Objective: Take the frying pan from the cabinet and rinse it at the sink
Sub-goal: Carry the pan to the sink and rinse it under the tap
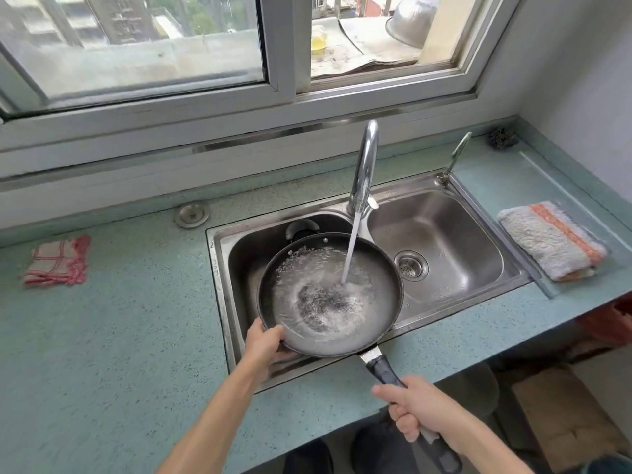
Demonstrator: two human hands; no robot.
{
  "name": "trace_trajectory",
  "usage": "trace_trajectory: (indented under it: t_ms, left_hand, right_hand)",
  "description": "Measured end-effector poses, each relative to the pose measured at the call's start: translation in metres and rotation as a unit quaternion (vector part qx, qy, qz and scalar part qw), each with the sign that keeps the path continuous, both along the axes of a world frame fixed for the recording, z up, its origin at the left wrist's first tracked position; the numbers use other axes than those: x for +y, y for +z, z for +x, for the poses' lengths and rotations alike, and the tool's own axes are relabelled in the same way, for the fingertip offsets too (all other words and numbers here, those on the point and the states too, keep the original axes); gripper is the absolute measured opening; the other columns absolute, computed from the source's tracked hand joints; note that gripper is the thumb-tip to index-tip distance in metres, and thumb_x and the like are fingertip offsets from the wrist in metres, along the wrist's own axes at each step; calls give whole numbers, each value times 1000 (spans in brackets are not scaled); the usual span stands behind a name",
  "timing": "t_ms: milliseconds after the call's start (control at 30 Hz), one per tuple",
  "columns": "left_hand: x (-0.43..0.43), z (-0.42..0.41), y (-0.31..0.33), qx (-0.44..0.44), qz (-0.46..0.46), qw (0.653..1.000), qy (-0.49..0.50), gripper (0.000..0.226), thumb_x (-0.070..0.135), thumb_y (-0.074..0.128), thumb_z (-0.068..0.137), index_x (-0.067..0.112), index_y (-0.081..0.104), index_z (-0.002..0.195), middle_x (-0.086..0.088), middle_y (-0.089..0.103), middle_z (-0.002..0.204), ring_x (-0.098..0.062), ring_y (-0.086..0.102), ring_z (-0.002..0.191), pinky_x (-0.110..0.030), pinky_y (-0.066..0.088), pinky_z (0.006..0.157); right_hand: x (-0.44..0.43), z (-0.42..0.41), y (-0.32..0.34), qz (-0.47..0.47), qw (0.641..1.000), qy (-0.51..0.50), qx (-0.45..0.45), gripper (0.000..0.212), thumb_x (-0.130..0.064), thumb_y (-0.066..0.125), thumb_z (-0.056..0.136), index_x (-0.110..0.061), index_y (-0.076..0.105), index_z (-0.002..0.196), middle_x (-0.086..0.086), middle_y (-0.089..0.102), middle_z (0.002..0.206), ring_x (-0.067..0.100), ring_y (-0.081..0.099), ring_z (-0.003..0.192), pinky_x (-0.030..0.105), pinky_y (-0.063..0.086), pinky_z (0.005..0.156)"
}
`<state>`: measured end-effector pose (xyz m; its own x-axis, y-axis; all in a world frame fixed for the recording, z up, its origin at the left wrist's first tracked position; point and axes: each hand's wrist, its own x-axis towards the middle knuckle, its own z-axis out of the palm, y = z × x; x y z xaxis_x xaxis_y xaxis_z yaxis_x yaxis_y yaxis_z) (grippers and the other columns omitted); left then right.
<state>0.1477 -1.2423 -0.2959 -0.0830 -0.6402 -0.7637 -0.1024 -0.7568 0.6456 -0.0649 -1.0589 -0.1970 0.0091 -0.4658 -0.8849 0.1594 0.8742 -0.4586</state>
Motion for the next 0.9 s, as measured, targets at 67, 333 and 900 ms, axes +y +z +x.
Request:
trace_trajectory:
  t_ms: [67, 333, 900]
  left_hand:
    - [0, 2, 5, 6, -3, 1000, -5, 70, -2, 54, 77, 1, 35, 144, -22, 61, 127, -30, 71, 85, -37, 60, 57]
    - [-4, 7, 14, 9, 18, 1000, -8, 63, -6, 56, 72, -4, 43, 134, -25, 69, 106, -37, 72, 87, -50, 61, 65]
    - [-10, 13, 3, 13, 71, 997, -16, 75, -4, 59, 73, -2, 35, 144, -25, 72, 103, -34, 75, 83, -39, 61, 62]
  right_hand:
    - [0, -1, 5, 10, 1000, 0, -5, 37, -22, 67, 92, -22, 37, 70, -5, 29, 53, 8, 27, 40, 19, 25, 39]
    - [-16, 5, 19, 31, 998, -34, -49, 37, -20, 66, 93, -17, 42, 65, -5, 35, 50, 6, 33, 35, 16, 31, 34]
    - [-46, 6, 21, 83, 984, -79, -136, 40, -23, 55, 99, -16, 44, 61, -7, 40, 43, 3, 40, 29, 13, 35, 30]
